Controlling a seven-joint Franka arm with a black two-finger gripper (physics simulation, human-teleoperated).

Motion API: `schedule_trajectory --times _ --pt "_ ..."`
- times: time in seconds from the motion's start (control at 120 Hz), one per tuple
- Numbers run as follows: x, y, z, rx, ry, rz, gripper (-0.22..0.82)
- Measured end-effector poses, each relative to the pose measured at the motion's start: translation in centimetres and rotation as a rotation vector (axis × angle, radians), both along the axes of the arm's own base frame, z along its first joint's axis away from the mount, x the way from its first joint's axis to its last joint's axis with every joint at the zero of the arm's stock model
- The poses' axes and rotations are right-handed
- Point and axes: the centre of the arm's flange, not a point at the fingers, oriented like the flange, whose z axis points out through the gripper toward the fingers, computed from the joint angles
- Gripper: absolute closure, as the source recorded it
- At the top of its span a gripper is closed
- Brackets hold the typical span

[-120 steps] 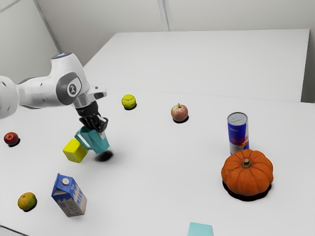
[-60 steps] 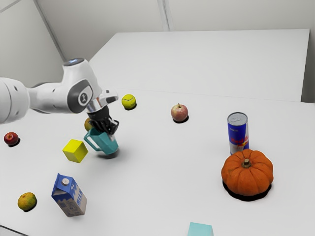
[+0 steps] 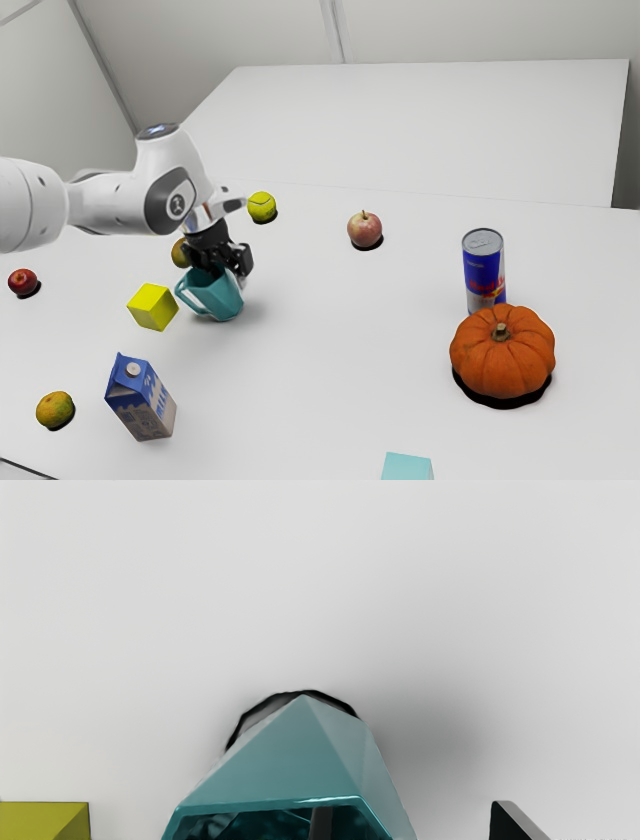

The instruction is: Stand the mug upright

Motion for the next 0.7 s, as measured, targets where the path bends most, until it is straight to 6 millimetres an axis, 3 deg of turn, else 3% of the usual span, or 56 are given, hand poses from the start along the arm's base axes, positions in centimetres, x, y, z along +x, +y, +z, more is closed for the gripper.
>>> schedule_trajectory --times 0.233,0.375,0.7 --pt "-0.1 0.0 4.2 0.007 -0.062 0.007 0.10" --pt "0.6 -0.8 9.5 0.010 -0.110 -0.006 0.05" --pt "2.2 -2.9 19.7 0.082 -0.199 -0.080 0.01"
